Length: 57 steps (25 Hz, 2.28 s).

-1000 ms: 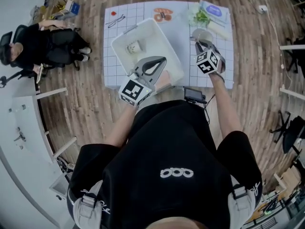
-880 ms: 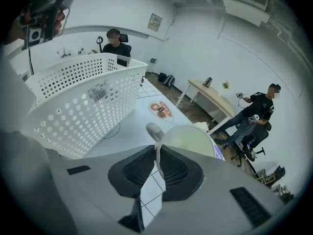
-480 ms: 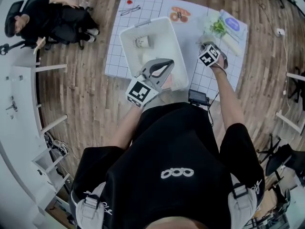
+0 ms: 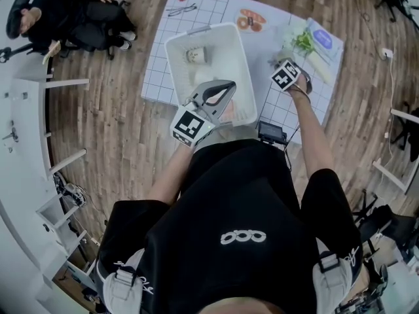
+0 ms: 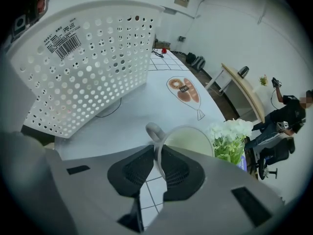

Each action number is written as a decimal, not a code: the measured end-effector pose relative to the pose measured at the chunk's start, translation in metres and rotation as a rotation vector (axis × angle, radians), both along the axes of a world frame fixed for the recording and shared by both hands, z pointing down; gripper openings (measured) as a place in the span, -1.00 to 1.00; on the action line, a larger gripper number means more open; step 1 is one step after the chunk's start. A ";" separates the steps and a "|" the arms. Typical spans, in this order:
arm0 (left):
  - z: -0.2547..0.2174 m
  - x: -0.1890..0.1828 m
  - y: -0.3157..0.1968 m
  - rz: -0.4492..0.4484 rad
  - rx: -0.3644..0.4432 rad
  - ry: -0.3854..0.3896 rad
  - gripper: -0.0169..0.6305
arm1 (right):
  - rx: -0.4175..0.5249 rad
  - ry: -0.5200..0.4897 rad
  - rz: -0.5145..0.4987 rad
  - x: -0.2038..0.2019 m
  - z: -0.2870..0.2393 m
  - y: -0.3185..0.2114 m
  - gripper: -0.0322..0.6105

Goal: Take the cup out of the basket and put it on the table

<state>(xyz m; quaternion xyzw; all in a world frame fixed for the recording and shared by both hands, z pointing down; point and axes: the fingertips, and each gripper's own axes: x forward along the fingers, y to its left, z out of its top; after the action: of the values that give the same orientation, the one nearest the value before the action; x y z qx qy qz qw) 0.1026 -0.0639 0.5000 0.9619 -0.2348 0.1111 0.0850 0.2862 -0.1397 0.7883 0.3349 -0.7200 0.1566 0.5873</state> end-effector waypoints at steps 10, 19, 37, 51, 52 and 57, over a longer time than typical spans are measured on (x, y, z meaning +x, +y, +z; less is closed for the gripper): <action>-0.008 -0.007 -0.005 0.047 0.010 0.010 -0.92 | 0.059 0.028 0.039 0.004 -0.028 0.006 -0.75; -0.020 -0.030 -0.016 0.099 0.023 0.022 -0.92 | 0.417 -0.171 0.280 -0.014 -0.174 0.039 -0.75; -0.025 -0.086 -0.017 0.146 0.011 0.042 -0.92 | 0.808 -0.633 0.381 -0.160 -0.336 0.114 -0.83; -0.029 -0.103 -0.013 0.124 0.031 0.049 -0.93 | 0.763 -0.631 0.385 -0.166 -0.323 0.115 -0.83; -0.029 -0.103 -0.013 0.124 0.038 0.049 -0.93 | 0.759 -0.631 0.383 -0.166 -0.322 0.114 -0.83; -0.035 -0.109 -0.020 0.090 0.047 0.093 -0.92 | 0.711 -0.635 0.366 -0.173 -0.308 0.106 -0.82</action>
<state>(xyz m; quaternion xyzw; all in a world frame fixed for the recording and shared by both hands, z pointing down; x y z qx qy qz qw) -0.0062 -0.0836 0.4654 0.9774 -0.1896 0.0646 0.0683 0.1133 -0.0333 0.4801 0.5705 -0.8013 0.0964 0.1523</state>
